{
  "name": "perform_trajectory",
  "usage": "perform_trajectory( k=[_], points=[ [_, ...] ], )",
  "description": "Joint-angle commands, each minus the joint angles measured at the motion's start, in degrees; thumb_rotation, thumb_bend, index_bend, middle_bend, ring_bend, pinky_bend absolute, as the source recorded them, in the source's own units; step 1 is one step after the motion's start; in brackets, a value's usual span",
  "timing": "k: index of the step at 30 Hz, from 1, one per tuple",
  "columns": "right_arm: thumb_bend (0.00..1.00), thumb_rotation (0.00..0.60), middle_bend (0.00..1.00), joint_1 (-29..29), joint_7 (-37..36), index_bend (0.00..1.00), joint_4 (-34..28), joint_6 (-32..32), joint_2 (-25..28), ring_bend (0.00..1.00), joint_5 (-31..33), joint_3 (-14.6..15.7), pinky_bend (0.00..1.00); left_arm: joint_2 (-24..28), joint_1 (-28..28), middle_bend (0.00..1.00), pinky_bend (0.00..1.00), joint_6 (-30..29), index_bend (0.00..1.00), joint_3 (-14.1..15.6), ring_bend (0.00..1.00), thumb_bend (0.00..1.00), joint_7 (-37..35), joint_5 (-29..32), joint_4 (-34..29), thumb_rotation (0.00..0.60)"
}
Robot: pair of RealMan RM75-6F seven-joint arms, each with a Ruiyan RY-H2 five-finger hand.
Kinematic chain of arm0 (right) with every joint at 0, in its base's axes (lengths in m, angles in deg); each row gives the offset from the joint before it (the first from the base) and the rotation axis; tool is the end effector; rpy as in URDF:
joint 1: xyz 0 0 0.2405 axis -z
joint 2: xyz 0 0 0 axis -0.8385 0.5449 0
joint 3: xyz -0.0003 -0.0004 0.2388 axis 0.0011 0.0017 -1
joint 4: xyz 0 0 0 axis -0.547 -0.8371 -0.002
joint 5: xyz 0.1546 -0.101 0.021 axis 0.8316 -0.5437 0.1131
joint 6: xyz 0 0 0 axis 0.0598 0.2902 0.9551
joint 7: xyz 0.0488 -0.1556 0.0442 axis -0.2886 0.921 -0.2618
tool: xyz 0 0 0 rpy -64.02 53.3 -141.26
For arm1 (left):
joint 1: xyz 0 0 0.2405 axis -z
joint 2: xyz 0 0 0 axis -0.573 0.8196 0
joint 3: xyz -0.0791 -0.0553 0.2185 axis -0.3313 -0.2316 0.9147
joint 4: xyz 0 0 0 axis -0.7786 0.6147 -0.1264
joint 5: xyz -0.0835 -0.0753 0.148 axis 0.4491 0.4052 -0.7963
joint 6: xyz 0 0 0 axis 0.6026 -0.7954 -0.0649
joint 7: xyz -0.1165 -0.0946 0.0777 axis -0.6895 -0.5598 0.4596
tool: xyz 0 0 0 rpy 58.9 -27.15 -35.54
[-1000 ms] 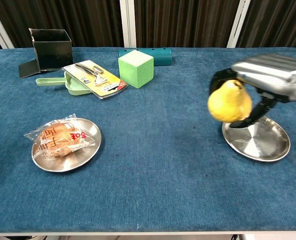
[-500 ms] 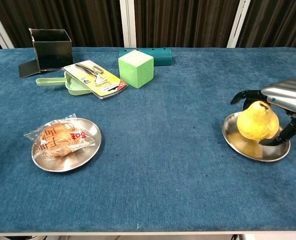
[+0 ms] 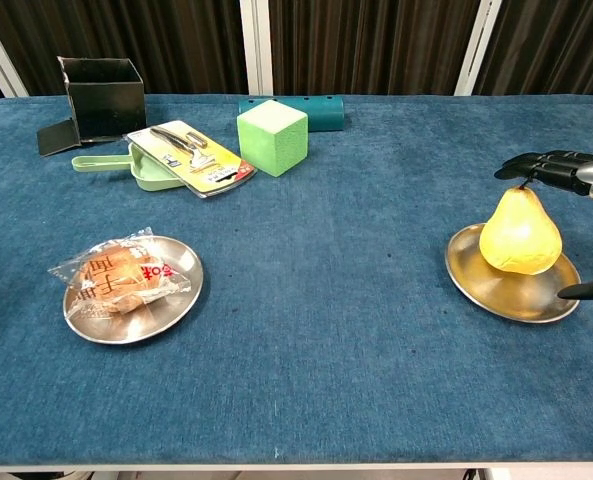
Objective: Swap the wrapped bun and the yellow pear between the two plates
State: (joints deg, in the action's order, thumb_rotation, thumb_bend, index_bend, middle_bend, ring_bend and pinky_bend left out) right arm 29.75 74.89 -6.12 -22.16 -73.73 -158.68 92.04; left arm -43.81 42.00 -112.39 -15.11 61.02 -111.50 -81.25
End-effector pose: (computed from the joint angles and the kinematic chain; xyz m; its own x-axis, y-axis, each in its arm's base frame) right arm -0.2209 -0.2689 0.0507 0.5668 -0.2844 0.7732 -0.7999 -0.4145 0.4339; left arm -0.2515 0.1900 0.1340 0.4073 0.0526 0.9118 0.9026 -0.1758 -0.3930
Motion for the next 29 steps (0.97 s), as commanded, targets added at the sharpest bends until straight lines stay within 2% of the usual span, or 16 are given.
perform_trajectory(
  k=[1, 4, 9, 11, 15, 20, 29],
  points=[
    [0.21, 0.495, 0.02, 0.34, -1.19, 0.0, -0.55, -0.95, 0.25, 0.03, -0.99, -0.06, 0.19, 0.01, -0.39, 0.07, 0.24, -0.63, 0.11, 0.25, 0.03, 0.0, -0.27, -0.86, 0.03, 0.6],
    [0.19, 0.49, 0.0, 3.26, -0.29, 0.0, -1.56, -7.31, 2.11, 0.0, -5.17, 1.34, 0.16, 0.43, -1.34, 0.07, 0.23, -2.32, 0.11, 1.03, 0.03, 0.0, -0.26, -2.76, 0.23, 0.6],
    [0.18, 0.483, 0.0, 13.16, 5.63, 0.0, -3.6, -21.7, 6.87, 0.0, -9.09, 5.24, 0.01, 1.44, -4.47, 0.01, 0.15, -4.63, 0.09, 2.86, 0.0, 0.03, 0.99, -2.82, 0.3, 0.6],
    [0.18, 0.484, 0.0, 18.35, 7.79, 0.0, -2.78, -28.59, 7.22, 0.0, -9.76, 6.39, 0.0, 0.95, -6.23, 0.0, 0.13, -6.1, 0.08, 3.4, 0.0, 0.03, 0.42, -2.27, 1.67, 0.6],
    [0.18, 0.486, 0.0, 25.79, 4.66, 0.0, 2.02, -38.26, 5.46, 0.0, -11.04, 7.41, 0.0, -1.09, -9.54, 0.0, 0.11, -8.56, 0.08, 3.85, 0.0, 0.04, -1.8, -0.48, 5.28, 0.6],
    [0.18, 0.506, 0.0, 28.65, 0.89, 0.0, 5.92, -41.91, 4.02, 0.0, -12.26, 6.71, 0.0, -0.94, -10.03, 0.0, 0.1, -8.46, 0.08, 4.91, 0.0, 0.06, -6.36, -2.18, 8.56, 0.6],
    [0.18, 0.509, 0.0, 28.68, 0.07, 0.0, 5.79, -39.13, 4.51, 0.0, -12.93, 5.45, 0.0, -0.54, -10.16, 0.0, 0.1, -8.5, 0.08, 4.37, 0.0, 0.06, -8.09, -3.11, 9.07, 0.6]
  ],
)
